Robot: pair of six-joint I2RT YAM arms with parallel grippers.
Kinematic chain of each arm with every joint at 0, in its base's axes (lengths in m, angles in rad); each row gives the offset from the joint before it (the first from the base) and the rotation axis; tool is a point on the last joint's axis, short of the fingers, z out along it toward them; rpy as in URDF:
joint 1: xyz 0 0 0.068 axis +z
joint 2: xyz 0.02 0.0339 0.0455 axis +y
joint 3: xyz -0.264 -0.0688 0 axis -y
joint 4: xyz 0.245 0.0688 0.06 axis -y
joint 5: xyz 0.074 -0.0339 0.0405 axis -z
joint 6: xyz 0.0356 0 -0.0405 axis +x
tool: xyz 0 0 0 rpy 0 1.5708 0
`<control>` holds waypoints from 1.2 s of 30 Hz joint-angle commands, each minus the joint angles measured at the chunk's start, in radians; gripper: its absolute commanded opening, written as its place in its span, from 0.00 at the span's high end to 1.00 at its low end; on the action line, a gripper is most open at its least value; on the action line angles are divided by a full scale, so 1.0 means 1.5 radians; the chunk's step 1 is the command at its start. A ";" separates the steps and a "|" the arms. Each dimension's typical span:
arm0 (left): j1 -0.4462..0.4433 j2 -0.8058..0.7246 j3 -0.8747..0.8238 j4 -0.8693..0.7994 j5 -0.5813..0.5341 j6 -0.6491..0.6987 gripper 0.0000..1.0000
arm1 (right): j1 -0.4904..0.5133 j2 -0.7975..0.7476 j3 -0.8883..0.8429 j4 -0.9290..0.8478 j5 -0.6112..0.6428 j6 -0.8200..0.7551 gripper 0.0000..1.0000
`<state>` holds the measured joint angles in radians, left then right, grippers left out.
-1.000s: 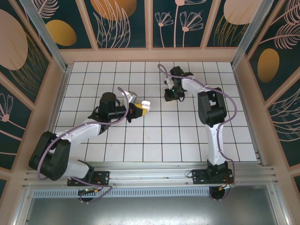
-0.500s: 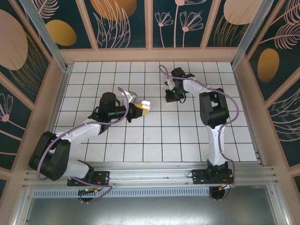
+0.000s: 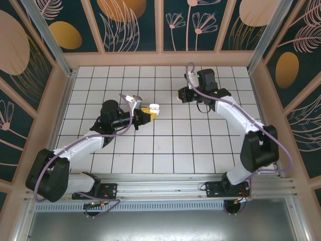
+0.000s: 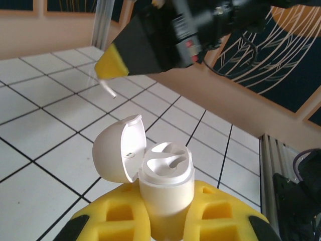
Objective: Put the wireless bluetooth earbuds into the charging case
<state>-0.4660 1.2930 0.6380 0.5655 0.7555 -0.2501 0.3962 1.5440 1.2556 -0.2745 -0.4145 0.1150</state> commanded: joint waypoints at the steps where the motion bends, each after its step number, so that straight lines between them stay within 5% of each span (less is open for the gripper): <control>1: 0.005 -0.027 -0.029 0.113 0.020 -0.036 1.00 | 0.047 -0.077 -0.042 0.112 -0.025 0.029 1.00; 12: 0.005 -0.086 -0.089 0.245 0.034 -0.061 1.00 | 0.162 -0.247 -0.144 0.325 -0.091 0.083 0.99; 22: 0.004 -0.134 -0.127 0.323 0.083 -0.052 1.00 | 0.204 -0.235 -0.161 0.382 -0.153 0.109 0.99; 36: 0.004 -0.165 -0.133 0.326 0.044 -0.055 1.00 | 0.245 -0.227 -0.185 0.439 -0.149 0.132 1.00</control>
<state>-0.4644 1.0634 0.4465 1.0004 0.8383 -0.3244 0.7498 1.1946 0.9932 0.3065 -0.6163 0.2928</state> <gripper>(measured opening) 0.092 0.045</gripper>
